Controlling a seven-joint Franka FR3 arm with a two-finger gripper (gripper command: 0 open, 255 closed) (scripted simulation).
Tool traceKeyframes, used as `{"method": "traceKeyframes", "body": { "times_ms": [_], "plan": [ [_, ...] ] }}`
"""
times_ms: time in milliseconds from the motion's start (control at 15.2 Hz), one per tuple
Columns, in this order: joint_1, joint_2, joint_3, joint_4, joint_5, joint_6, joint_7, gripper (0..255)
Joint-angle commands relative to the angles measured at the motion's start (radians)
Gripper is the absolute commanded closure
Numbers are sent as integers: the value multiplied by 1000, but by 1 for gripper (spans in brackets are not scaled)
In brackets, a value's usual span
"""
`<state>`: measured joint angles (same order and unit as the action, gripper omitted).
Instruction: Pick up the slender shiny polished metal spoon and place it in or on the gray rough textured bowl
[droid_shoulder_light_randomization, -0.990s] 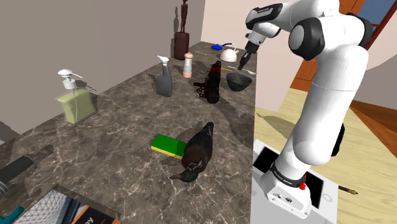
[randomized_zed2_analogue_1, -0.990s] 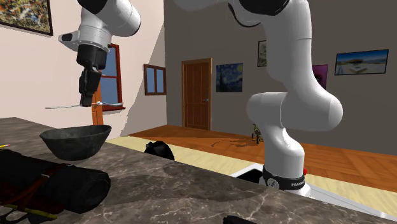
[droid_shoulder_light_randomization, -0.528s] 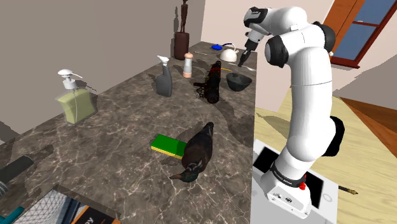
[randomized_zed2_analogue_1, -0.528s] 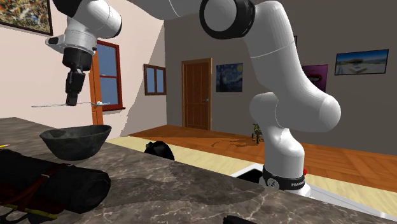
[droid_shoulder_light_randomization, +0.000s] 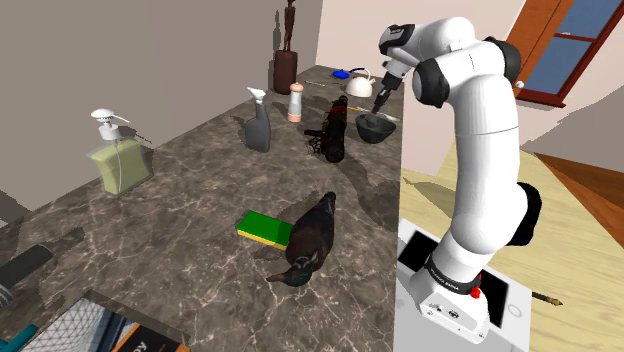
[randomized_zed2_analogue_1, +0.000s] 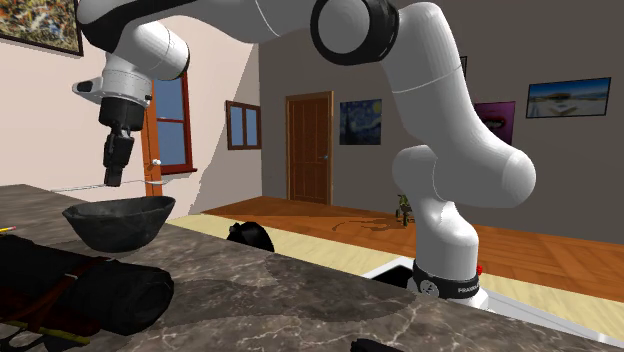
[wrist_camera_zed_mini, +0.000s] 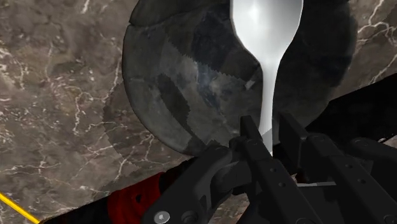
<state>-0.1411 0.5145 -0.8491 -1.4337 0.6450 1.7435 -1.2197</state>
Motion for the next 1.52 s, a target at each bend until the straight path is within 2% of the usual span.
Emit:
{"method": "traceKeyframes", "body": {
  "times_ms": [0, 330, 858, 924, 1254, 1452],
  "plan": [
    [3, 5, 3, -22, 6, 23, -11, 255],
    [8, 18, 11, -69, 21, 74, -33, 255],
    [8, 18, 11, -69, 21, 74, -33, 255],
    [8, 18, 11, -69, 21, 74, -33, 0],
    [8, 18, 11, -69, 21, 73, -33, 0],
    [-12, -3, -4, 1, -2, -8, -14, 0]
  ]
}}
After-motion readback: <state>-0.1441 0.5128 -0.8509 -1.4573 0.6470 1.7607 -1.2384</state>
